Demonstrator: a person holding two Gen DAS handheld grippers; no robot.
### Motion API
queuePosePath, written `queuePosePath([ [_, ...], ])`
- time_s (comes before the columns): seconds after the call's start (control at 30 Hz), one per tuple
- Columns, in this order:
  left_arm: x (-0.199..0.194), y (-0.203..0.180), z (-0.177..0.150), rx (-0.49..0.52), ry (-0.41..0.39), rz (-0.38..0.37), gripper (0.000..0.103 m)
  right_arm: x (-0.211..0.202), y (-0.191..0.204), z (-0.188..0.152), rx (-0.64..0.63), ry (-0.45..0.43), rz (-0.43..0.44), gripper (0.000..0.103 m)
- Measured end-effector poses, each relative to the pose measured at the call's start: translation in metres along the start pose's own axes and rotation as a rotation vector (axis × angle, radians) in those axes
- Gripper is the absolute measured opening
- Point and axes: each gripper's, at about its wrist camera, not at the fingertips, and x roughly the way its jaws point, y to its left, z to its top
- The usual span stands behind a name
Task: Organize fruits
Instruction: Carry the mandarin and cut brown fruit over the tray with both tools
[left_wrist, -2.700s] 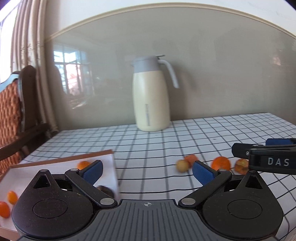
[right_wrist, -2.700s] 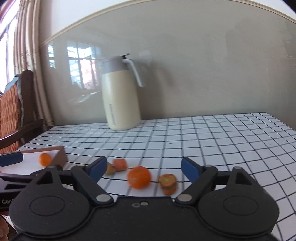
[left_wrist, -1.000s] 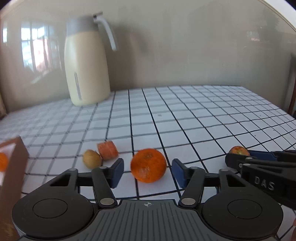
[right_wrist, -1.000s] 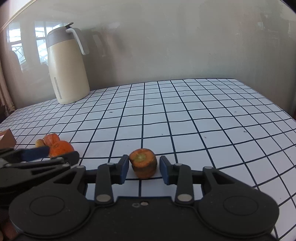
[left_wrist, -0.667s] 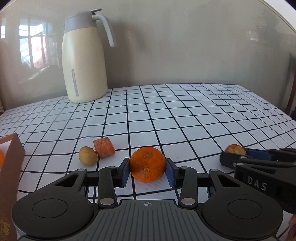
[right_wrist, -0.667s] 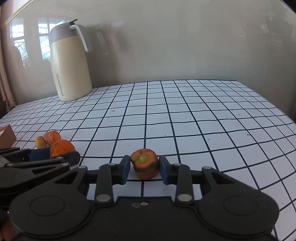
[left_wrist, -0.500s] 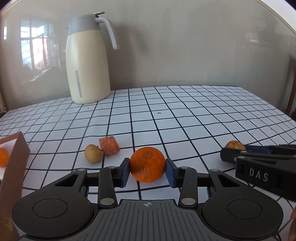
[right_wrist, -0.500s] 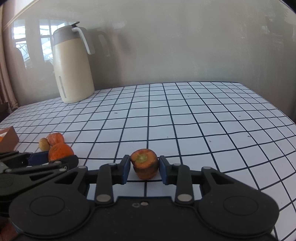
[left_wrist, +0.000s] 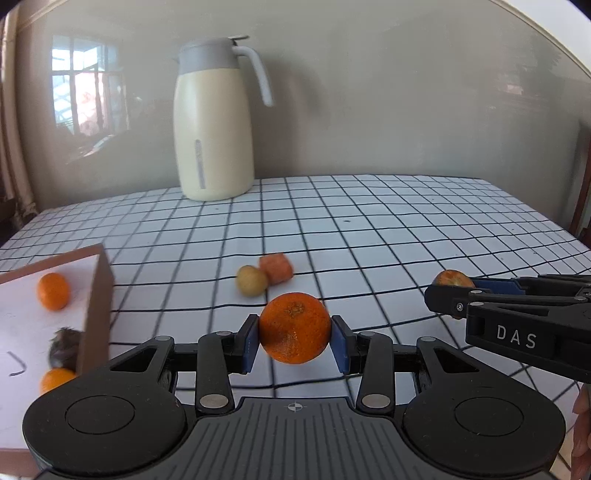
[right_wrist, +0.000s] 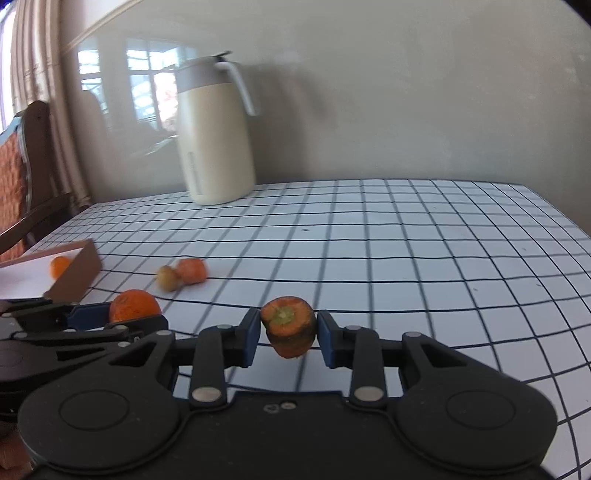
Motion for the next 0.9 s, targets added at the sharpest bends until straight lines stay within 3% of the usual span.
queuePosePath([
  [0.9,-0.066,0.074,-0.007,-0.097,-0.097,0.119,0.041,-0.016,0.084,0.012,-0.097,-0.082,0.199,0.025],
])
